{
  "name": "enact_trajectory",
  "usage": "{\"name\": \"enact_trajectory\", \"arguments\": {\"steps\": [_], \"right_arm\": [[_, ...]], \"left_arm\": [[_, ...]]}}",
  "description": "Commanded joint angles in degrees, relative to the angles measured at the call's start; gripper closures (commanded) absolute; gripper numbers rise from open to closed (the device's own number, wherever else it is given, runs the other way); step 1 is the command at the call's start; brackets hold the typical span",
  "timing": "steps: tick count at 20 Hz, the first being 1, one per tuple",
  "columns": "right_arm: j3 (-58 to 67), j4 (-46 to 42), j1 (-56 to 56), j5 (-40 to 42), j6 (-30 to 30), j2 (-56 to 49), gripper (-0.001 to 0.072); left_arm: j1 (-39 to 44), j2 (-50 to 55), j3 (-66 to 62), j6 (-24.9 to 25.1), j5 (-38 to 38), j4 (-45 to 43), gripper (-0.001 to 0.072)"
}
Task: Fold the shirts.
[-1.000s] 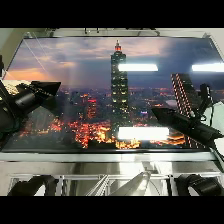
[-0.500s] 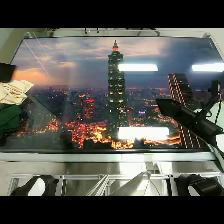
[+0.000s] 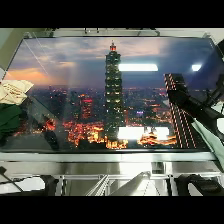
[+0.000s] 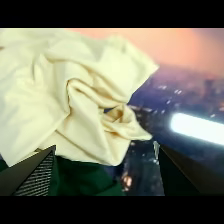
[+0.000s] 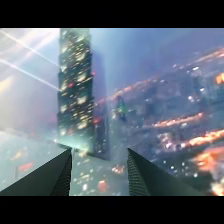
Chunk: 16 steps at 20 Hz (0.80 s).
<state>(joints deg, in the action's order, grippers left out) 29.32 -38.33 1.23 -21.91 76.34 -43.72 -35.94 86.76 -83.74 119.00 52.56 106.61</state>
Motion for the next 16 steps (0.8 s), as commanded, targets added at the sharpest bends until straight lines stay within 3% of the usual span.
{"name": "enact_trajectory", "arguments": {"steps": [1, 3, 9, 11, 14, 16], "right_arm": [[1.4, 0.0, -0.7, 0.1, 0.0, -2.7, 0.0331], [1.4, 0.0, -0.7, 0.1, 0.0, -2.8, 0.0331], [1.4, 0.0, -0.6, 0.0, 0.0, -2.8, 0.0333], [1.4, 0.0, -0.6, 0.0, 0.0, -2.8, 0.0333], [1.4, 0.0, -0.6, 0.0, 0.0, -2.8, 0.0355], [1.4, 0.0, -0.6, 0.0, 0.0, -2.8, 0.0355]], "left_arm": [[1.4, 10.3, -3.6, -4.9, -0.1, -9.2, -0.0005], [1.3, 14.1, -4.4, -7.0, 0.5, -11.2, -0.0005], [1.5, 19.9, -4.4, -7.0, -5.4, -11.1, 0.0012], [2.3, 20.5, -4.4, -7.0, -7.9, -11.1, 0.018], [4.6, 20.6, -4.6, -6.9, -9.6, -11.1, 0.0692], [6.9, 20.7, -5.8, -6.9, -7.9, -11.0, 0.0689]]}}
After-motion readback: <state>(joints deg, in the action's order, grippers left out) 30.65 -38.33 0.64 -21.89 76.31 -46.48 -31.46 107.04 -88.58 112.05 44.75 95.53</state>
